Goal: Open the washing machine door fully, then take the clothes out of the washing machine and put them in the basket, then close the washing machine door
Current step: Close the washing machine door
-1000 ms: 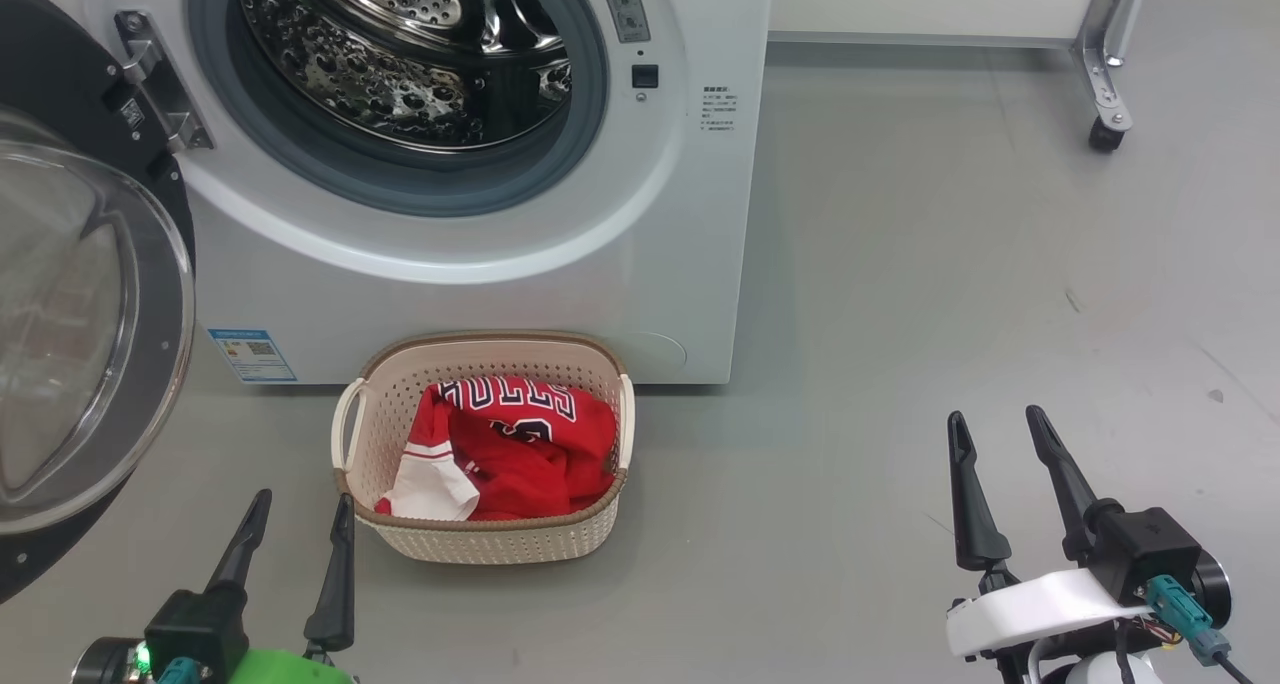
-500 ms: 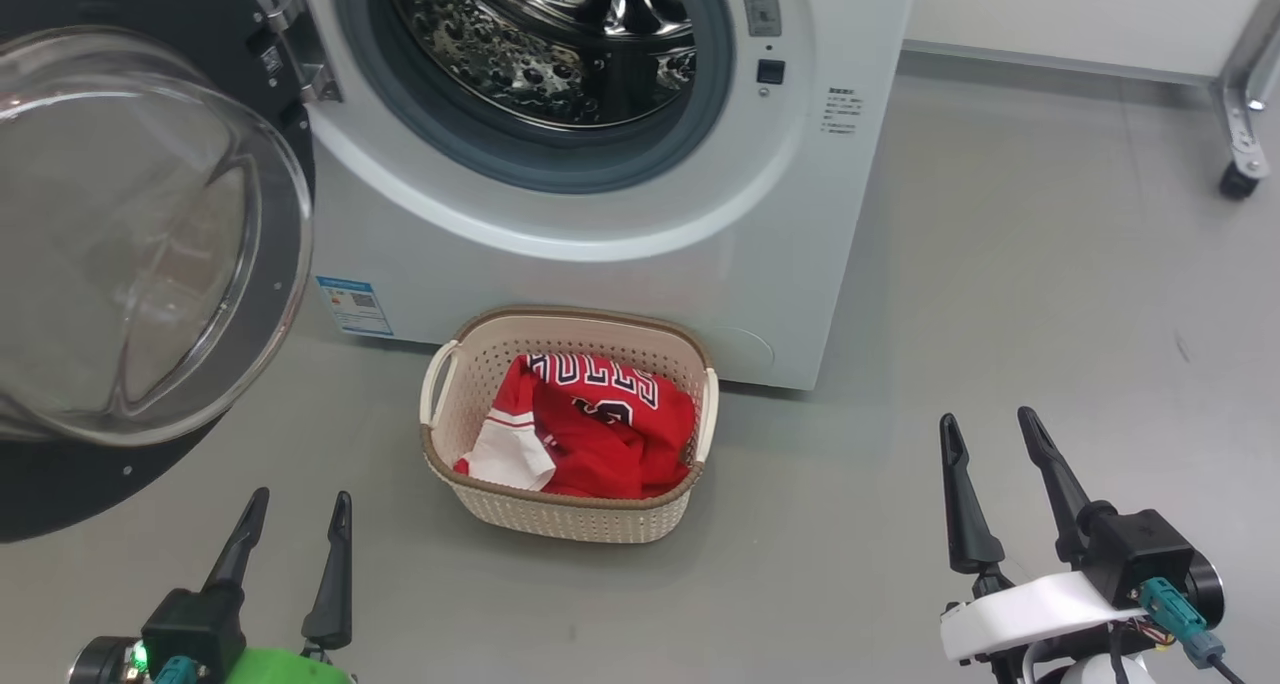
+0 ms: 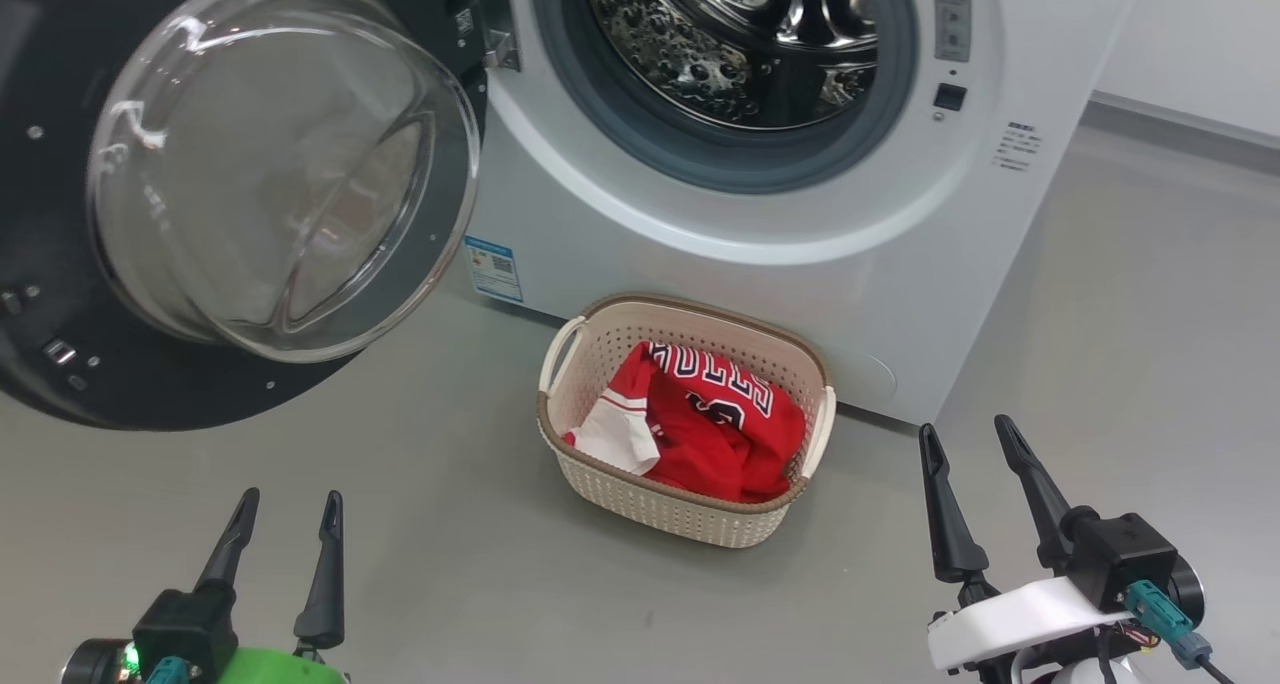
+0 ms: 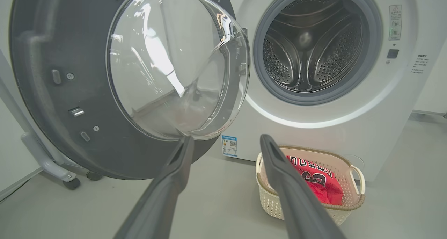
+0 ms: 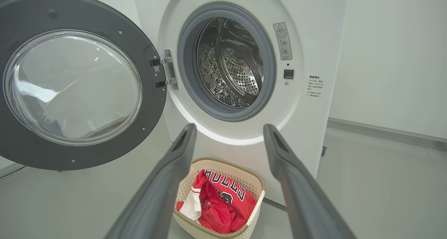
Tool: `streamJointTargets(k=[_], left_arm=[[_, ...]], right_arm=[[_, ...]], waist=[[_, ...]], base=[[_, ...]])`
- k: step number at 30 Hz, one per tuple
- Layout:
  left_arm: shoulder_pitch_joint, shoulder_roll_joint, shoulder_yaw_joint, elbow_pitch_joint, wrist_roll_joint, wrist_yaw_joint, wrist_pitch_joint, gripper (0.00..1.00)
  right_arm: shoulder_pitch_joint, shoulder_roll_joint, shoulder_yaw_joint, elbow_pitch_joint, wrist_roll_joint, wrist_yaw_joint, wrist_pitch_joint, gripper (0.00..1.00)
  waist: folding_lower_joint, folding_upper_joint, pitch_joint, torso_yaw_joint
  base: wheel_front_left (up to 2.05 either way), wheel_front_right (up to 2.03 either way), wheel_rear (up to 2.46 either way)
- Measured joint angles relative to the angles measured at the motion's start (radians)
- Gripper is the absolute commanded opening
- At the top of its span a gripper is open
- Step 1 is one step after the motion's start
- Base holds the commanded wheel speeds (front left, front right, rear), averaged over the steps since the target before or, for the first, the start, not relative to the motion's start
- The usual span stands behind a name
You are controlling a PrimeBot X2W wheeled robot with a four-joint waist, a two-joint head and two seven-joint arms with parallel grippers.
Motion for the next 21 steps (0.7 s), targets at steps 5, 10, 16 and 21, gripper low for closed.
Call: streamJointTargets(k=[5,10,16,21], left_arm=[[0.001,-0.001,0.027,-0.008,0.0,0.0,0.0,1.0],[0.001,-0.001,0.064,-0.027,-0.001,0.01,0.0,1.0],[0.004,-0.001,0.087,-0.039,-0.002,0.011,0.0,1.0],[0.012,-0.002,0.095,-0.048,-0.002,0.013,0.0,1.0]], right_arm=[[-0.003,0.0,0.028,0.003,0.002,0.002,0.0,1.0],[-0.026,0.0,0.073,0.022,0.008,0.022,0.0,1.0],[-0.05,-0.001,0.097,0.045,0.009,0.029,0.0,1.0],[-0.062,-0.001,0.105,0.058,0.009,0.035,0.0,1.0]], waist=[[0.0,0.0,-0.001,0.065],[0.0,0.0,0.005,0.109],[0.0,0.0,0.012,0.127],[0.0,0.0,0.015,0.13]], base=[[0.0,0.0,0.0],[0.0,0.0,0.0],[0.0,0.0,0.0],[0.0,0.0,0.0]])
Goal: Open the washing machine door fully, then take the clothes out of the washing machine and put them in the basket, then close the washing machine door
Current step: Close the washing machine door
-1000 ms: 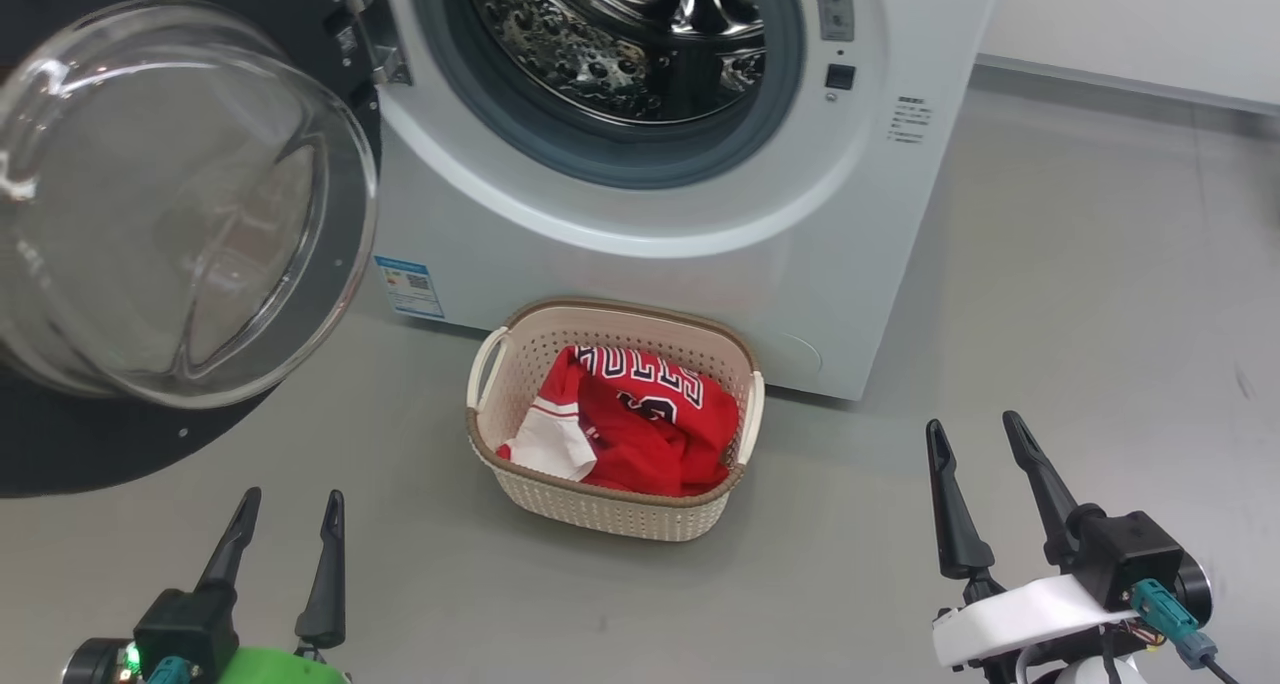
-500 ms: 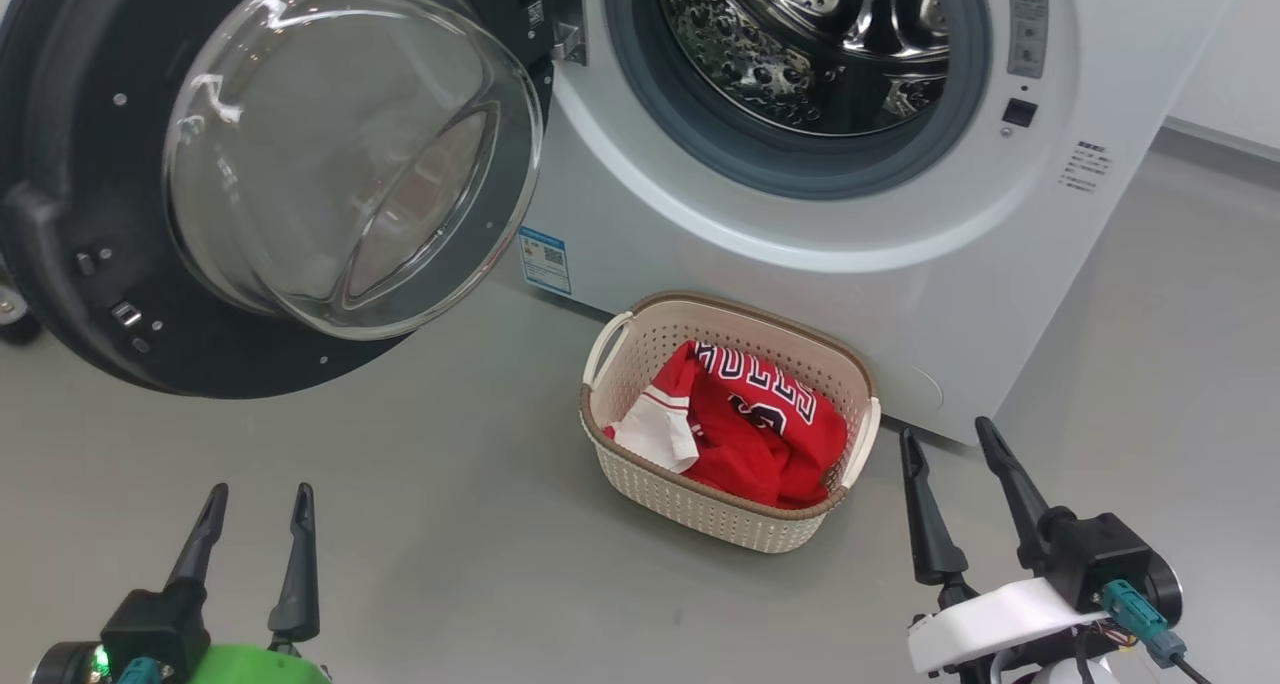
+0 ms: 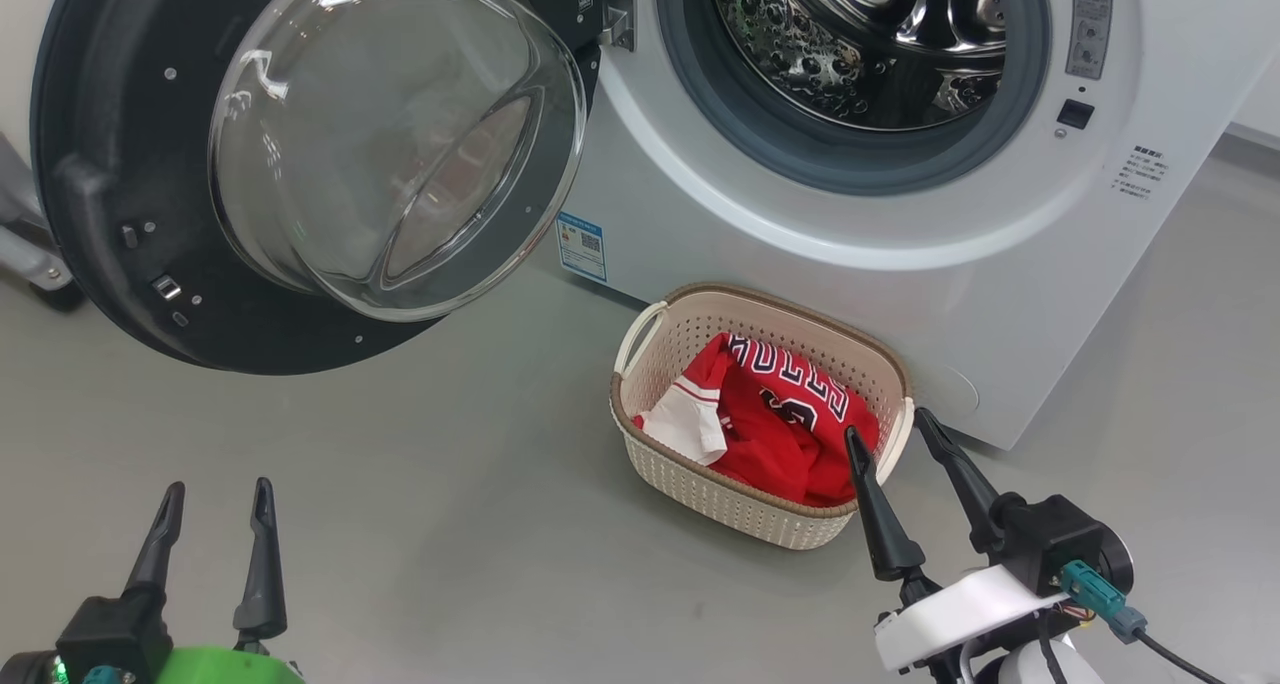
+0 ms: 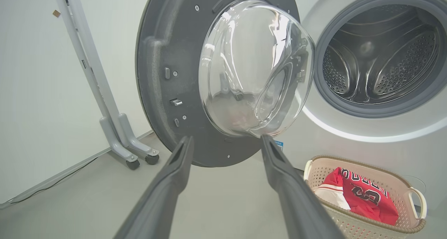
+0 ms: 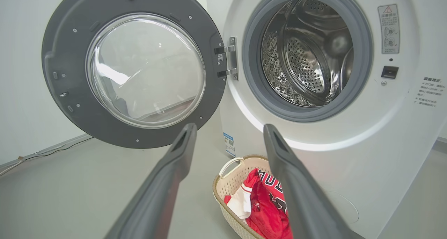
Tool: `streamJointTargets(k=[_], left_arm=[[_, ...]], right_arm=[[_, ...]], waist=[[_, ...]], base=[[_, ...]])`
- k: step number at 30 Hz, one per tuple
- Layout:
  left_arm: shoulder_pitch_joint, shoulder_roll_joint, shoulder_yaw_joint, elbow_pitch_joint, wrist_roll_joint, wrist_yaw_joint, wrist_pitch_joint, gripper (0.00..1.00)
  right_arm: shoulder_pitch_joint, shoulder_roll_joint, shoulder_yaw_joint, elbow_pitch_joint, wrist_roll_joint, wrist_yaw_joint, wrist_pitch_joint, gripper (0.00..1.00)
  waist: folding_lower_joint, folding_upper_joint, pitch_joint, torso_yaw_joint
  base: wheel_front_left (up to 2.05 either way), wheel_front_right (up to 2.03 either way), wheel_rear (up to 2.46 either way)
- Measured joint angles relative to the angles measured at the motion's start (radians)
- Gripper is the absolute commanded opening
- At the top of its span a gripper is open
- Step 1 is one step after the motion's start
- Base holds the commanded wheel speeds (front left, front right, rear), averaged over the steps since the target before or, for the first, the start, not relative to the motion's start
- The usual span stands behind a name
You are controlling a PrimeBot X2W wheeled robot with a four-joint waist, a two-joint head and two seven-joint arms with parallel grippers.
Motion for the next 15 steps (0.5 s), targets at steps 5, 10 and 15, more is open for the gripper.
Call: streamJointTargets(k=[5,10,15], left_arm=[[0.004,0.0,0.003,-0.006,0.0,0.001,0.0,1.0],[0.005,-0.001,0.006,-0.008,-0.001,0.001,0.0,1.0],[0.006,-0.001,0.005,-0.008,-0.001,0.001,0.0,1.0]], right_arm=[[-0.01,0.0,0.002,0.008,0.0,0.0,0.0,1.0],[-0.011,-0.001,0.003,0.017,0.0,0.0,0.0,1.0],[-0.012,-0.001,-0.001,0.023,0.001,0.0,0.0,1.0]], waist=[[0.0,0.0,0.001,0.001],[0.0,0.0,0.0,0.0],[0.0,0.0,-0.003,-0.002]], base=[[0.0,0.0,0.0],[0.0,0.0,0.0],[0.0,0.0,0.0]])
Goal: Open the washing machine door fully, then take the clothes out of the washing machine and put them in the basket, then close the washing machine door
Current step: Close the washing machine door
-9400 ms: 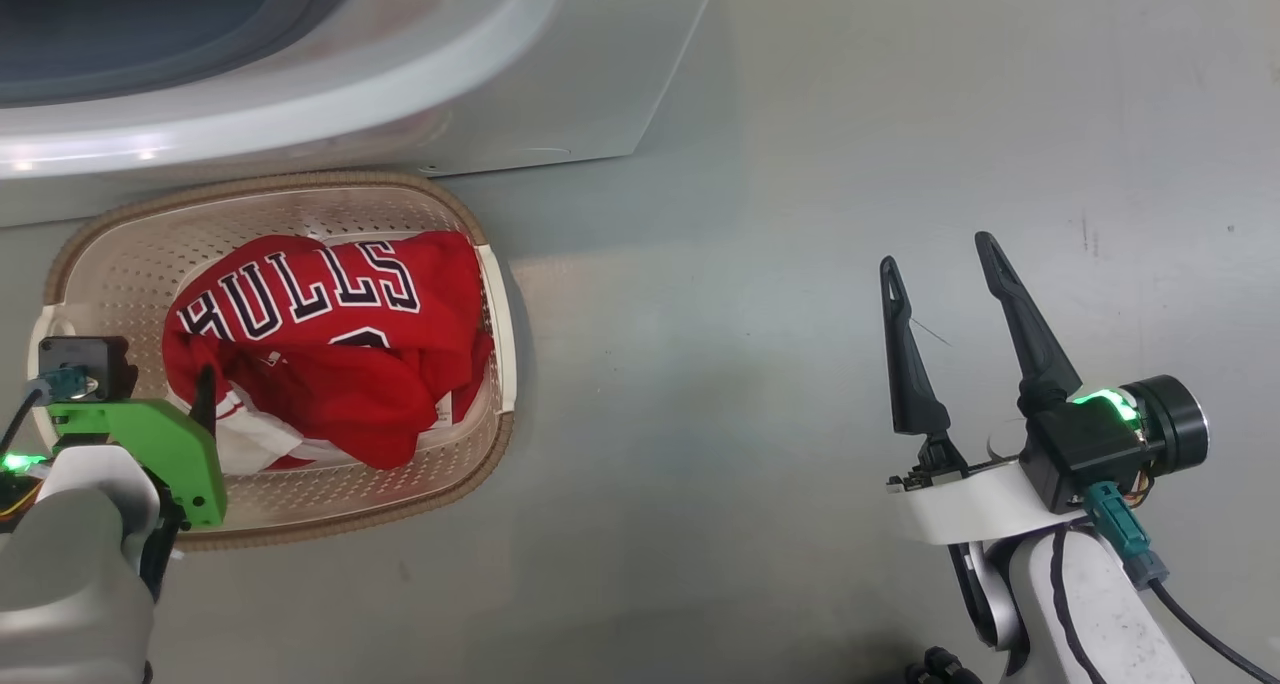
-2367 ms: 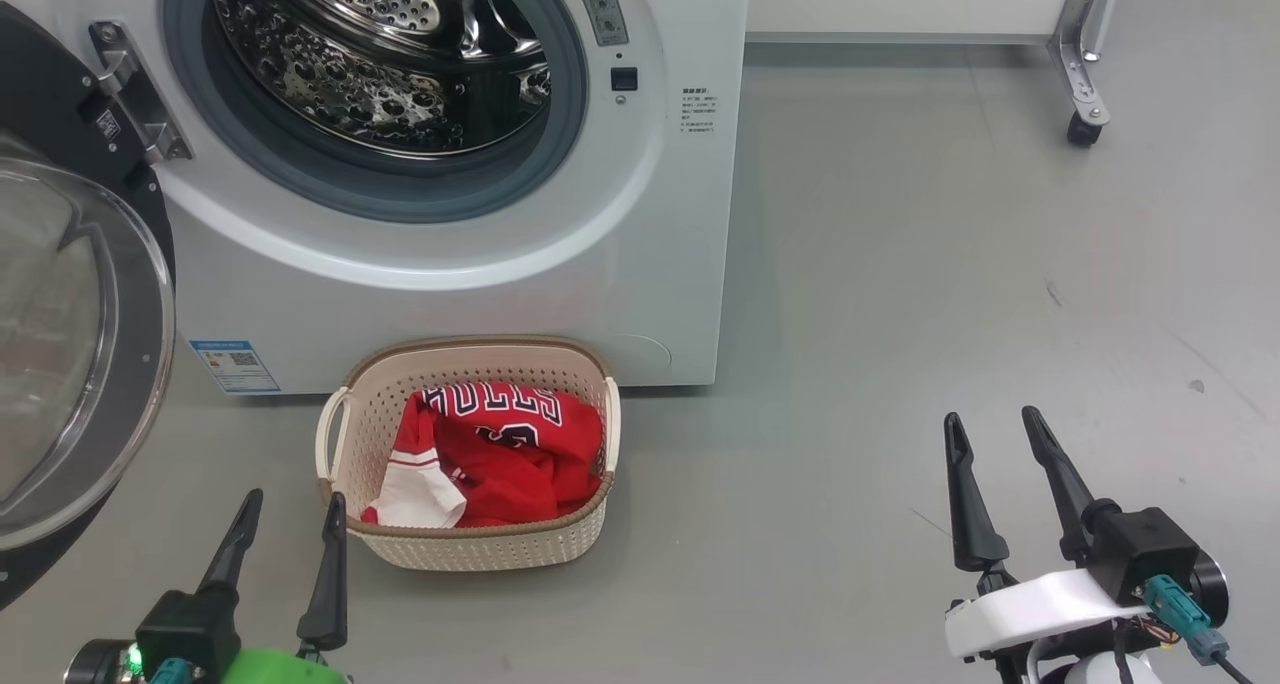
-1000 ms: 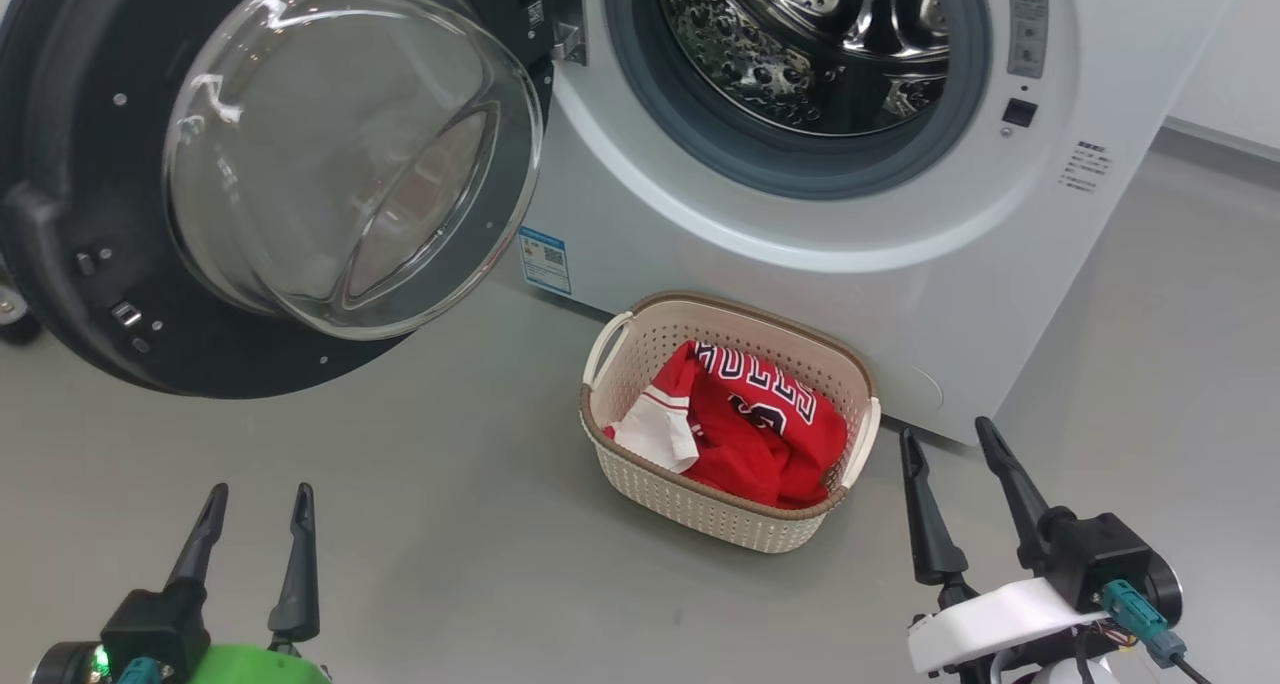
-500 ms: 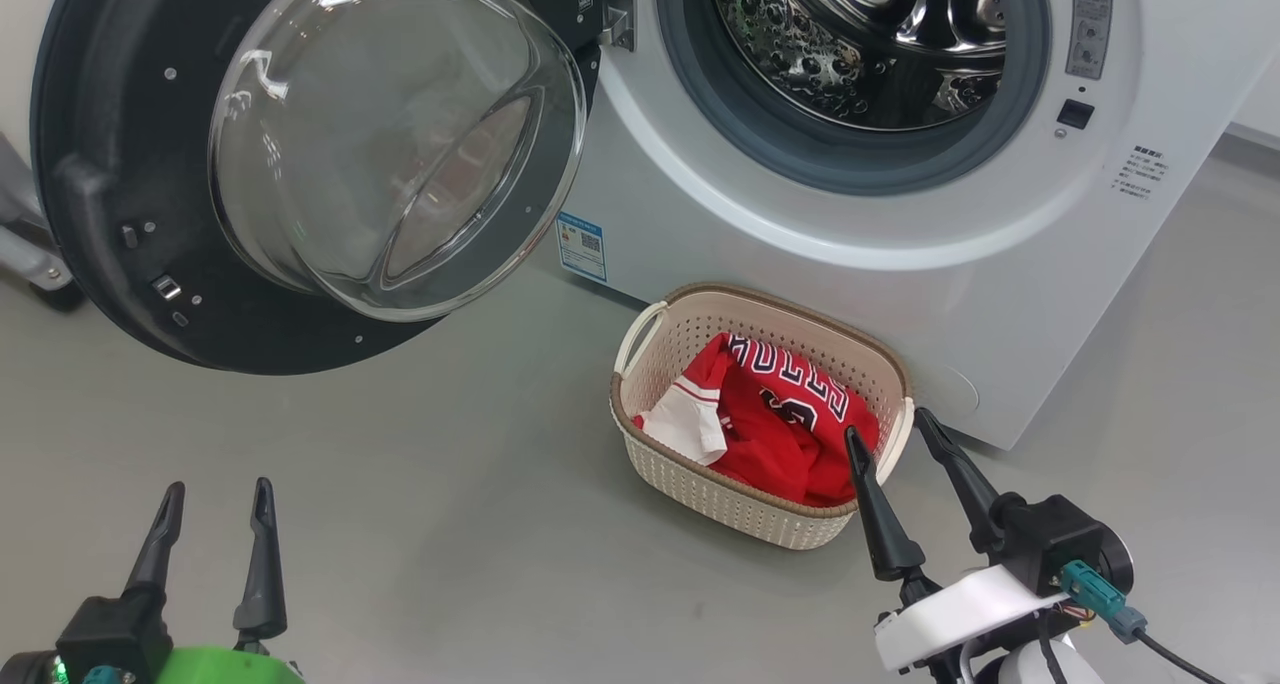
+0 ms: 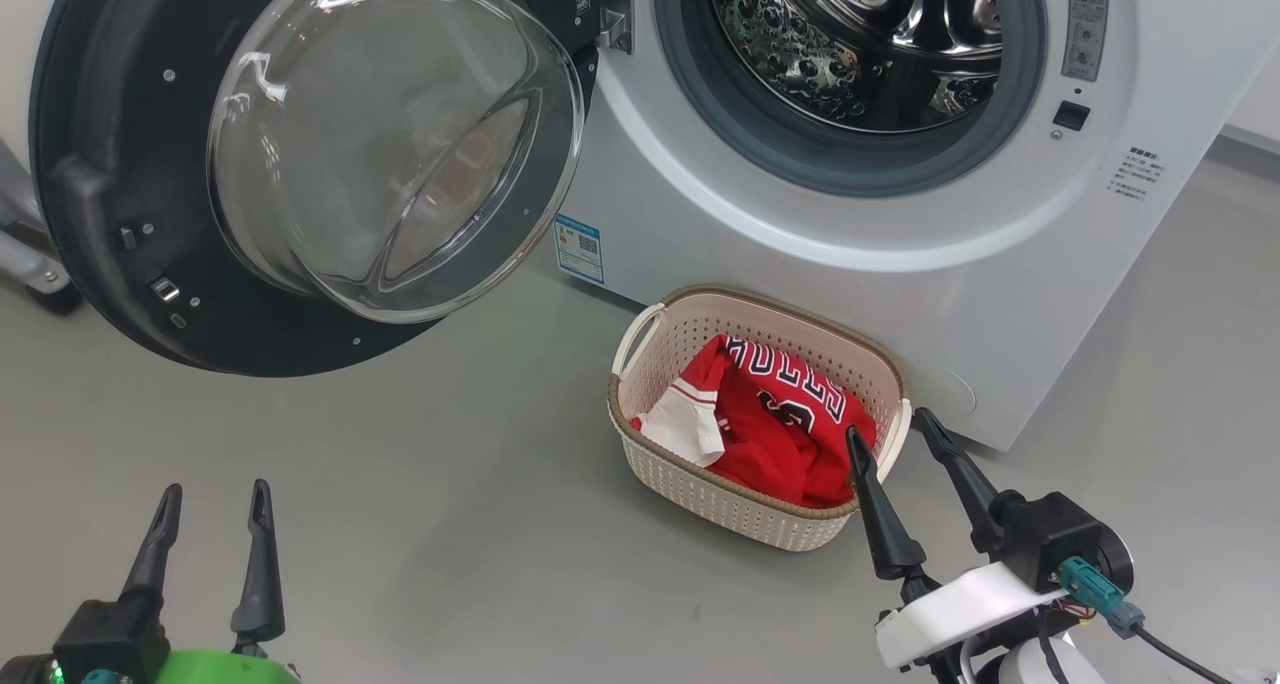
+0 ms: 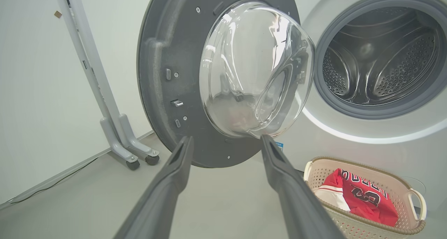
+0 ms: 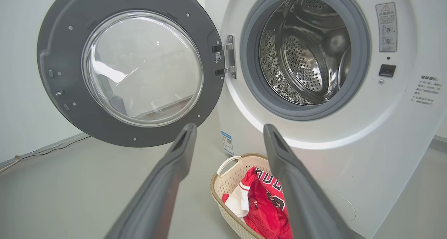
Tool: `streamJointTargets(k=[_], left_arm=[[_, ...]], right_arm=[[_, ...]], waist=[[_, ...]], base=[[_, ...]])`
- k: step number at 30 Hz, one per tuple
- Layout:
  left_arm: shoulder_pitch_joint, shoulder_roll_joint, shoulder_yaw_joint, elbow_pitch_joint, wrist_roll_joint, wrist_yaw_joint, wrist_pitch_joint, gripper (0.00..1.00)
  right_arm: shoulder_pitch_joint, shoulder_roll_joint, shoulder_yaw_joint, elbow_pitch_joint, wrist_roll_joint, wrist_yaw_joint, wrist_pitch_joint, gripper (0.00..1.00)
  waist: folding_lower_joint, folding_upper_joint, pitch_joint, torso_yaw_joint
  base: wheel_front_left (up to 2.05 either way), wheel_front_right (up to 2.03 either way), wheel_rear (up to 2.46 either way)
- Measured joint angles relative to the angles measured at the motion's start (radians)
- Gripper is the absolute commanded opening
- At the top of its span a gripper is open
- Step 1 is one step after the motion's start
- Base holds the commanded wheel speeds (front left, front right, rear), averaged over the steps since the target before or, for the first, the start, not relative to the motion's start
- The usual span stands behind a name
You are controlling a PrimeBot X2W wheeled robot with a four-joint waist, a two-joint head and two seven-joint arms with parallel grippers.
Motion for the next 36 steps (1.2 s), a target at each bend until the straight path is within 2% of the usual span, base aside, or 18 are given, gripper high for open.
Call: streamJointTargets(k=[16,17,18,19,36], left_arm=[[0.009,0.0,-0.002,-0.001,0.0,0.0,0.0,1.0],[0.009,0.0,-0.002,-0.003,0.0,0.0,0.0,0.47],[0.009,-0.001,-0.001,-0.007,0.0,0.0,0.0,0.05],[0.009,-0.001,-0.001,-0.01,0.0,0.0,0.0,0.0],[0.008,-0.002,0.026,-0.047,-0.016,-0.004,0.0,0.0]], right_arm=[[0.0,0.0,-0.001,0.002,0.01,-0.002,0.0,1.0],[0.0,0.0,-0.001,0.002,0.01,-0.002,0.0,1.0],[0.0,0.0,-0.001,0.002,0.01,-0.002,0.0,1.0],[0.0,0.0,-0.001,0.003,0.01,-0.002,0.0,1.0],[-0.003,0.0,-0.001,0.005,0.006,-0.01,0.0,1.0]], waist=[[0.0,0.0,0.0,-0.004],[0.0,0.0,0.001,-0.004],[0.0,0.0,0.001,-0.004],[0.0,0.0,0.001,-0.004],[0.0,0.0,0.022,-0.006]], base=[[0.0,0.0,0.0],[0.0,0.0,0.0],[0.0,0.0,0.0],[0.0,0.0,0.0],[0.0,0.0,0.0]])
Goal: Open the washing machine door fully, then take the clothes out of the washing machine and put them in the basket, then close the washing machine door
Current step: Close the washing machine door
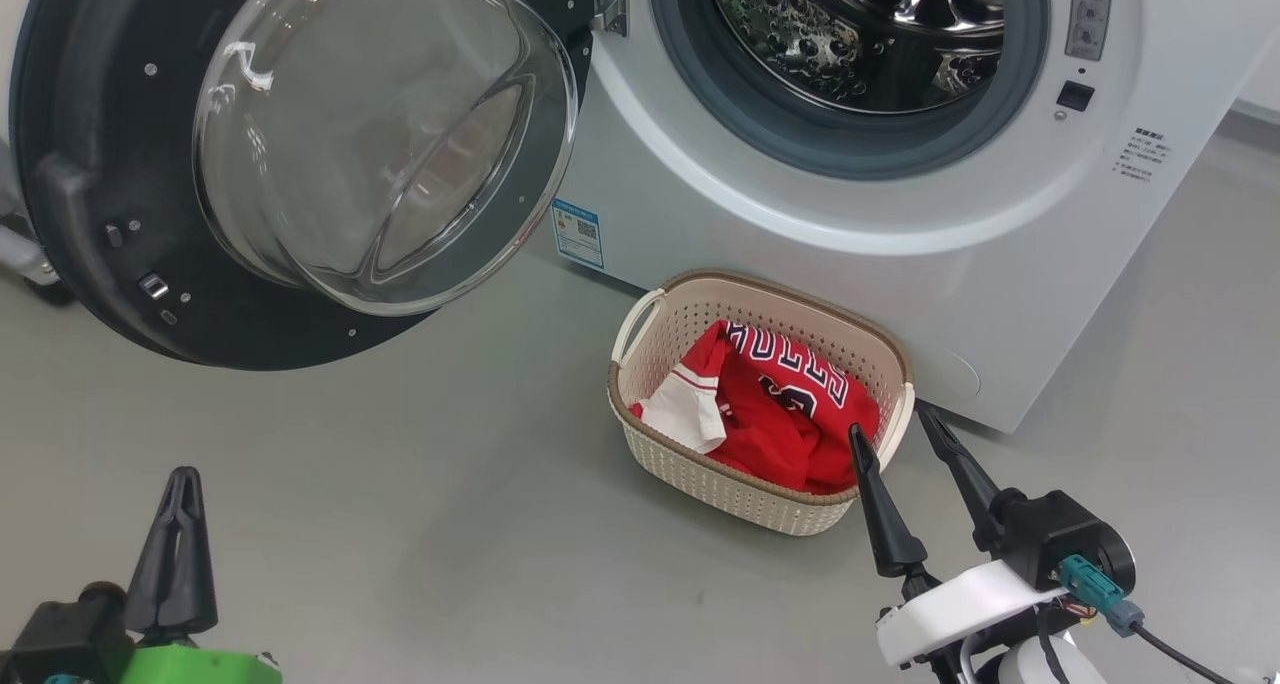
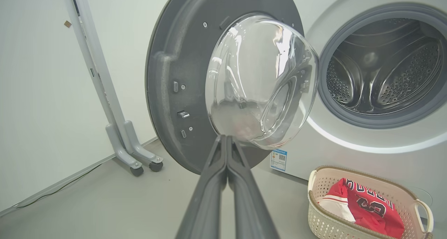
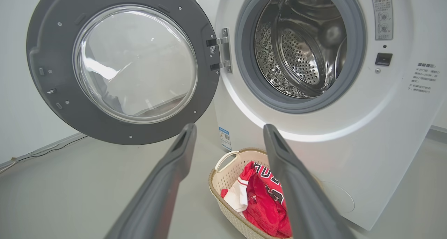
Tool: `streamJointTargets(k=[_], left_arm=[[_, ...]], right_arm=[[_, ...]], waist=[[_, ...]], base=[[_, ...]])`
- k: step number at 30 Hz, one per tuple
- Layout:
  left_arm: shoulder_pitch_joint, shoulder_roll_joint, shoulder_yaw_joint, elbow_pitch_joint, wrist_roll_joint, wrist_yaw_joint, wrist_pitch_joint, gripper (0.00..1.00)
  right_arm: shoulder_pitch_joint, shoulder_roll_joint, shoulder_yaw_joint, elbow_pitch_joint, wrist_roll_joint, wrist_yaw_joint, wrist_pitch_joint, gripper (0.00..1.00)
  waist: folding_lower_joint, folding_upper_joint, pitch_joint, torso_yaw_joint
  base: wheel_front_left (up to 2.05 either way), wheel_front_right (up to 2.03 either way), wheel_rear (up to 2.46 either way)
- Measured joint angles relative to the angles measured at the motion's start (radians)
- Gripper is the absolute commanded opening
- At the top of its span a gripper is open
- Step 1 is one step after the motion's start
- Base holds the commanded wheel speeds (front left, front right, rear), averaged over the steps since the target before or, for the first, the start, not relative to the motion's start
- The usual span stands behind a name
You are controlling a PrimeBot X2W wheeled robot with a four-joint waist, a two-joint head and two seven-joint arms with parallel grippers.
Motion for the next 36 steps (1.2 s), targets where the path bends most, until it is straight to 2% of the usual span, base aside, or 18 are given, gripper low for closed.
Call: streamJointTargets(k=[5,9,19,26,34,36], left_arm=[[-0.014,0.003,0.055,-0.025,-0.022,0.0,0.0,0.0],[-0.07,0.045,0.111,-0.049,-0.05,-0.001,0.0,0.0],[-0.203,0.236,0.346,-0.04,-0.18,-0.002,-0.005,0.0],[-0.374,0.306,0.488,0.081,-0.411,-0.009,0.042,0.0],[-0.584,0.355,0.613,0.327,-0.725,-0.009,0.249,0.0],[-0.639,0.369,0.649,0.387,-0.803,0.003,0.306,0.0]], right_arm=[[-0.001,-0.001,0.005,-0.001,-0.026,-0.008,0.0,1.0],[-0.001,-0.001,0.009,0.0,-0.043,-0.009,0.0,1.0],[-0.034,-0.017,0.041,0.005,-0.097,-0.016,0.0,1.0],[-0.069,-0.022,0.05,0.005,-0.12,-0.017,0.0,1.0],[-0.131,-0.026,0.057,0.001,-0.145,-0.017,0.0,1.0],[-0.143,-0.026,0.058,0.001,-0.15,-0.017,0.0,1.0]], waist=[[0.0,0.0,0.027,-0.001],[0.0,0.0,0.051,-0.001],[0.0,0.0,0.12,-0.027],[0.0001,0.0,0.178,-0.06],[0.0001,0.0,0.239,-0.11],[0.0001,0.0,0.25,-0.126]], base=[[0.0,0.0,0.0],[0.0,0.0,0.0],[0.0,0.0,0.0],[0.0,0.0,0.0],[0.0,0.0,0.0],[0.0,0.0,0.0]])
